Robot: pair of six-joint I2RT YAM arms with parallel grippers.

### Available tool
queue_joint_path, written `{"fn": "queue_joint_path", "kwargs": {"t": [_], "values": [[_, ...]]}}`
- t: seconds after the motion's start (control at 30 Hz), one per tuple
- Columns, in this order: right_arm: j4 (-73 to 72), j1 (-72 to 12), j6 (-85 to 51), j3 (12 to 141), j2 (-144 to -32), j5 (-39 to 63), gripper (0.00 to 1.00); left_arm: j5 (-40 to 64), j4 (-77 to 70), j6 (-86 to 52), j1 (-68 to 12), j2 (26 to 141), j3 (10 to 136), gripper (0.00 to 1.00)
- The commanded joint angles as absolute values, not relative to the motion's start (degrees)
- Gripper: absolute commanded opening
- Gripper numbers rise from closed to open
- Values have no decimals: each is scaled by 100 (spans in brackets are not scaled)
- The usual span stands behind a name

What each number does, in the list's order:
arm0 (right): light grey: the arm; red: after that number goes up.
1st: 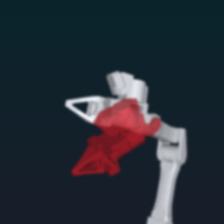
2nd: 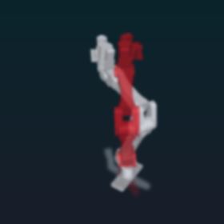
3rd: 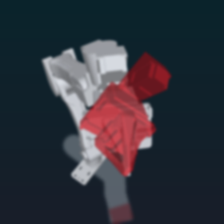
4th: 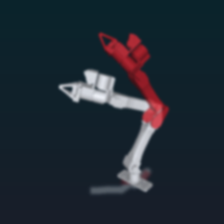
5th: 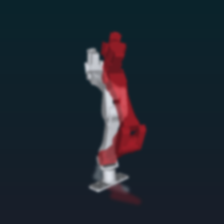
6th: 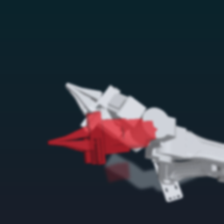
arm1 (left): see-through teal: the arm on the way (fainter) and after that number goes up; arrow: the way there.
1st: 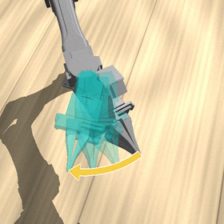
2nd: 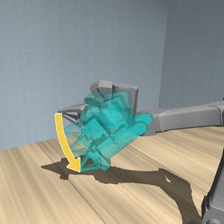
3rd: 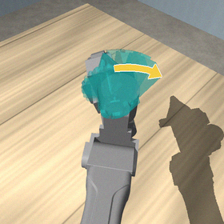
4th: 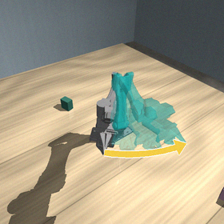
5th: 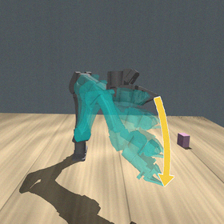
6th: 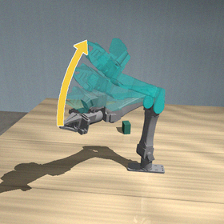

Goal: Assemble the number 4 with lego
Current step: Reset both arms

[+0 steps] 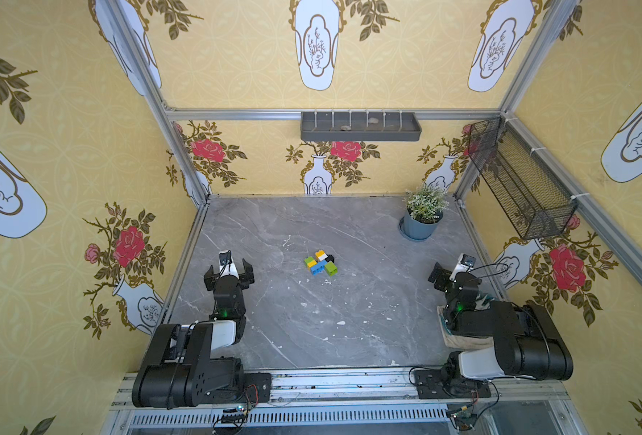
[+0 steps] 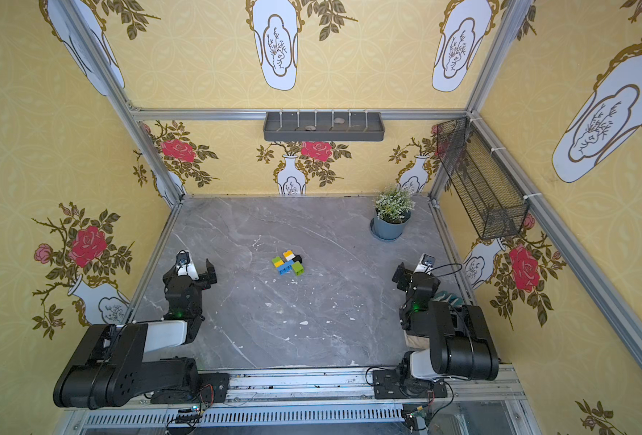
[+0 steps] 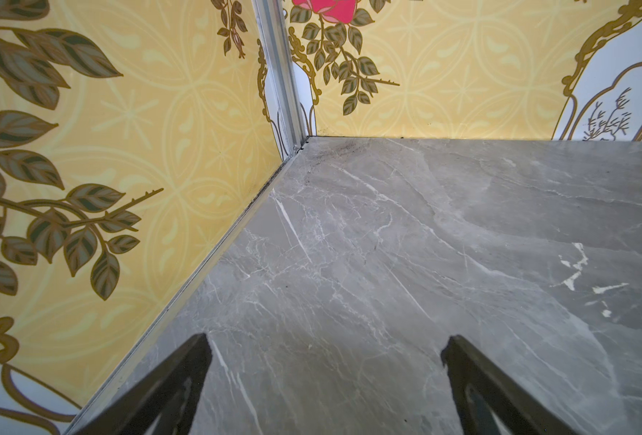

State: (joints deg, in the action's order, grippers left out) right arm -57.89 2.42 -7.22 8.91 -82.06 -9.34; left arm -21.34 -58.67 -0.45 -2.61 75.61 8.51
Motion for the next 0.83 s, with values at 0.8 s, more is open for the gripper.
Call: {"fn": "queue_joint_path", "kwargs": {"t": [0.8], "values": [[-6136, 236, -621, 878, -8188, -985, 98, -2031, -6091, 9, -263, 7559, 797, 100]]}}
